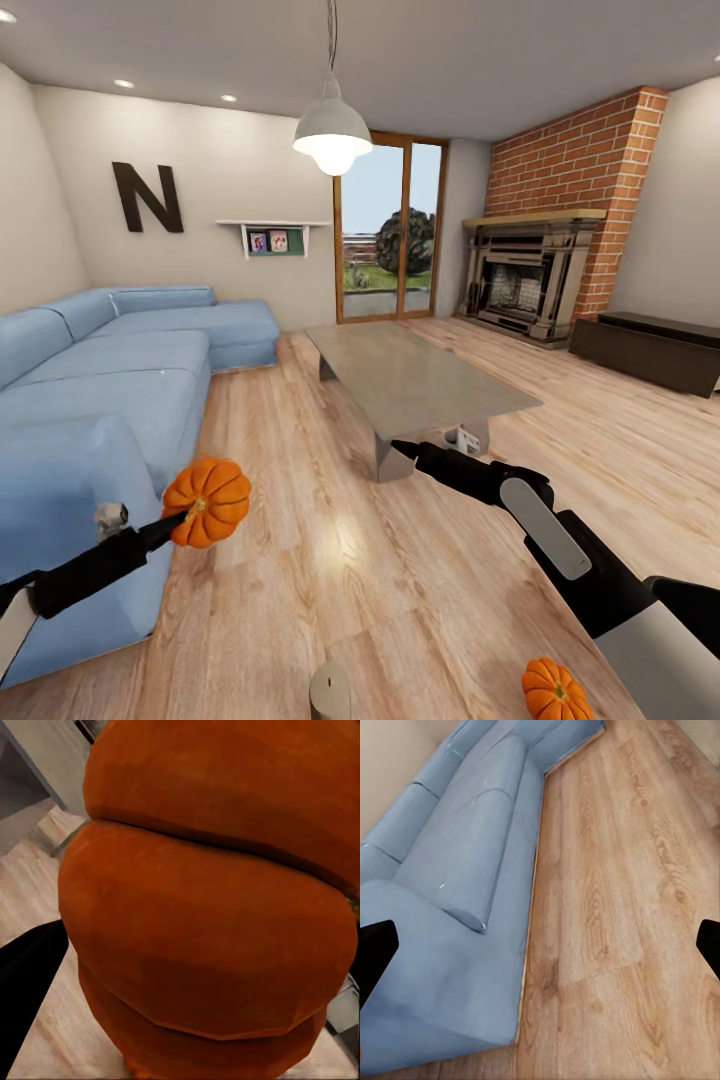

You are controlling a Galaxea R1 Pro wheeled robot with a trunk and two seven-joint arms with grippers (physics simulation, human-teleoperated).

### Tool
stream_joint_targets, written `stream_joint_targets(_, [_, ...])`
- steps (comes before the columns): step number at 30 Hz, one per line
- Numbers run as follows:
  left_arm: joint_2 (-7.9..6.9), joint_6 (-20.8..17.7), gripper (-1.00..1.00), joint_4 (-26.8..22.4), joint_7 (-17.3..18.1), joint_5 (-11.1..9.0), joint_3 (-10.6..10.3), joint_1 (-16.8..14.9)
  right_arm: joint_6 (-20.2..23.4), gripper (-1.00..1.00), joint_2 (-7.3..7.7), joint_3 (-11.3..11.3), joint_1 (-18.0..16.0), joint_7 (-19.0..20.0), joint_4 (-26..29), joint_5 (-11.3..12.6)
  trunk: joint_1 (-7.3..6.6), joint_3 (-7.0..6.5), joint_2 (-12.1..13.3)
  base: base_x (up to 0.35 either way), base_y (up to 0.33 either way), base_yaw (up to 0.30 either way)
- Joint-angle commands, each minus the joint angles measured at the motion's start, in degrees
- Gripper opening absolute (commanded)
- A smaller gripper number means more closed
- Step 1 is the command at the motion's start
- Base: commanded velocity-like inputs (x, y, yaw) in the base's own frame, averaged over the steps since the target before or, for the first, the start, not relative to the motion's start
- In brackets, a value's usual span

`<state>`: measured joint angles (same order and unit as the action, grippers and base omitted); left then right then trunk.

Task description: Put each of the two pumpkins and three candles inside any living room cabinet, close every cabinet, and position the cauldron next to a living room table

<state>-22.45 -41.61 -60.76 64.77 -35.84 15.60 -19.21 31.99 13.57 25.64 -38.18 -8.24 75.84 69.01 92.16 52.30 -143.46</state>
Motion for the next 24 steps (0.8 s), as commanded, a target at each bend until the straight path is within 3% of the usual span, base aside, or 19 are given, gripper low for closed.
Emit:
stream_joint_targets(1, [0.02,-1.09,-1.00,-0.29,-0.03,0.37,-0.70,-0.11,0.01,1.00,0.05,0.11,-0.05,-0.55,0.07,0.60,-0.01,0.06,-0.03,0.000,0.000,0.000])
stream_joint_targets(5, [0.18,-3.51,-1.00,-1.11,-3.12,2.72,-3.04,-0.26,0.01,1.00,0.05,0.11,-0.05,-0.68,0.02,0.60,-0.01,0.06,-0.03,0.000,0.000,0.000])
stream_joint_targets(9, [1.18,-5.23,-1.00,-2.87,-6.59,3.56,-4.49,-0.30,0.09,1.00,0.01,0.06,-0.05,-0.76,-0.73,0.60,-0.01,0.06,-0.03,0.000,0.000,0.000])
stream_joint_targets(24, [1.88,-5.64,-1.00,-3.49,-10.08,3.76,-4.68,-0.30,0.38,1.00,0.12,0.10,-0.05,-0.82,-1.81,0.73,-0.01,0.06,-0.03,0.000,0.000,0.000])
